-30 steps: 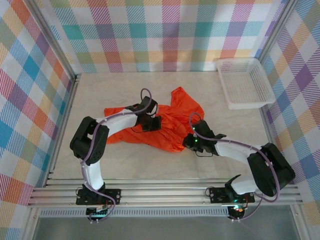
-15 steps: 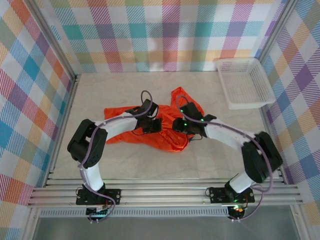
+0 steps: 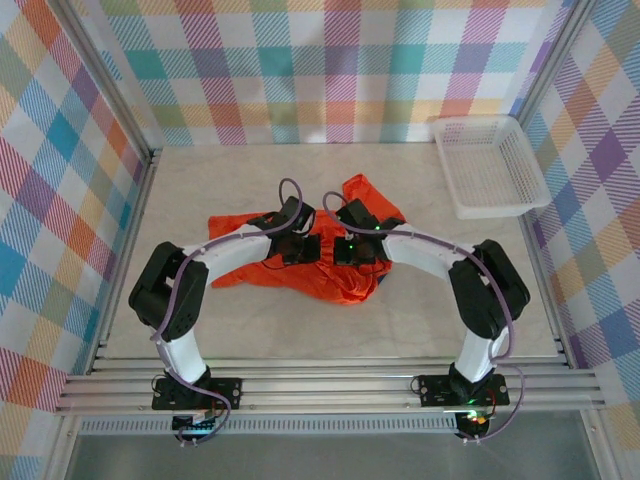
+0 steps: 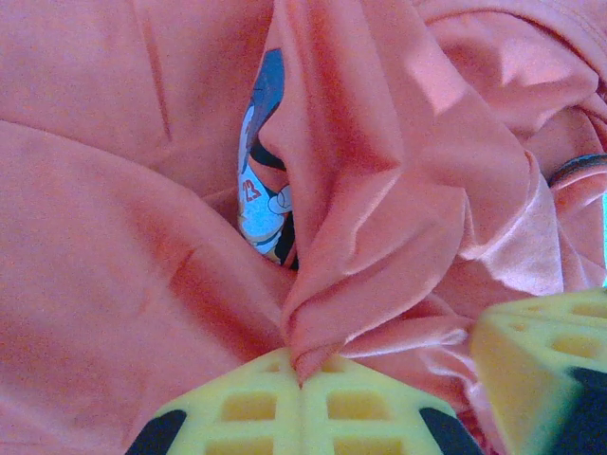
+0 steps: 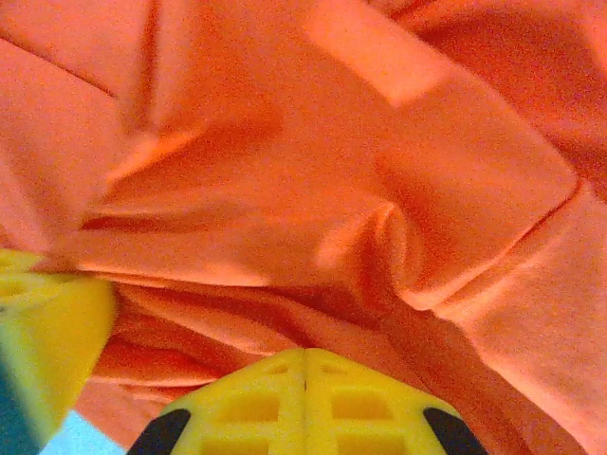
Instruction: Fold the inside-out t-shirt
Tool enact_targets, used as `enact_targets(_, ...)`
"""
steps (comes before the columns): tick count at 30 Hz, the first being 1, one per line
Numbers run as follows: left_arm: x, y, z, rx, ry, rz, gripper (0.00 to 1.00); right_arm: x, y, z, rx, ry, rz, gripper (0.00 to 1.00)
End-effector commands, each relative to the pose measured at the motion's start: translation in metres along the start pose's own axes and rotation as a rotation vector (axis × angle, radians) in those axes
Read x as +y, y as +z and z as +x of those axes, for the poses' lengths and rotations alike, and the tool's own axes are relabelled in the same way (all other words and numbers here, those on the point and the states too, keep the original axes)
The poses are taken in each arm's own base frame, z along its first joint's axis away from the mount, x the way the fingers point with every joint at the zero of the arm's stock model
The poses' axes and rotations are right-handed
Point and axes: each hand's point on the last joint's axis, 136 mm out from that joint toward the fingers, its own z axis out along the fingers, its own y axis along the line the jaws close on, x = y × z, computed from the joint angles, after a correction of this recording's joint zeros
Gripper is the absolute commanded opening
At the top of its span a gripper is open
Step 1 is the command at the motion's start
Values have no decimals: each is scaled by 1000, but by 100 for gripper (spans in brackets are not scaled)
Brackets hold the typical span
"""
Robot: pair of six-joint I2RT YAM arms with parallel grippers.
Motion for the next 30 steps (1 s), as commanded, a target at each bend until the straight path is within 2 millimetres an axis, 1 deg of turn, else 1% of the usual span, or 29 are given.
enact_targets(1, -3, -14, -9, -24, 30, -5, 0, 11, -62, -23, -96, -43, -27, 0)
enact_targets(4, -10, -16, -16, -29, 40, 6, 0, 16, -108, -30, -162, -52, -76, 0)
enact_targets(7, -19, -21, -25, -44, 45, 30, 0, 14, -145, -34, -218, -17, -156, 0)
enact_targets(9, -26, -25, -29, -52, 47, 50, 0, 10, -162, -34, -251, 4, -182, 0)
enact_targets(10, -29, -26, -31, -55, 46, 58, 0, 5, -165, -33, -262, 11, -178, 0)
enact_targets(11, -32, -28, -33, -60, 46, 70, 0, 0, -164, -32, -264, 14, -169, 0)
enact_targets(13, -38, -29, -35, -64, 44, 93, 0, -9, -148, -26, -233, 21, -144, 0)
enact_targets(15, -41, -28, -36, -59, 45, 100, 0, -6, -127, -18, -171, 19, -169, 1)
enact_targets(16, -41, -27, -35, -54, 44, 97, 0, -3, -114, -13, -140, 14, -176, 8)
enact_targets(19, -39, -25, -34, -49, 43, 92, 0, -4, -81, -3, -88, -16, -127, 24)
enact_targets(22, -39, -24, -33, -49, 42, 90, 0, -5, -55, 3, -57, -56, -64, 44)
enact_targets(23, -39, -25, -33, -49, 42, 90, 0, -6, -49, 4, -48, -65, -51, 47)
enact_targets(25, -38, -24, -33, -47, 43, 87, 0, -6, -33, 7, -23, -76, -33, 50)
enact_targets(28, -37, -24, -32, -42, 45, 82, 0, -5, -17, 8, 5, -70, -30, 49)
enact_targets(30, -36, -24, -31, -41, 45, 79, 0, -6, -12, 7, 9, -61, -20, 43)
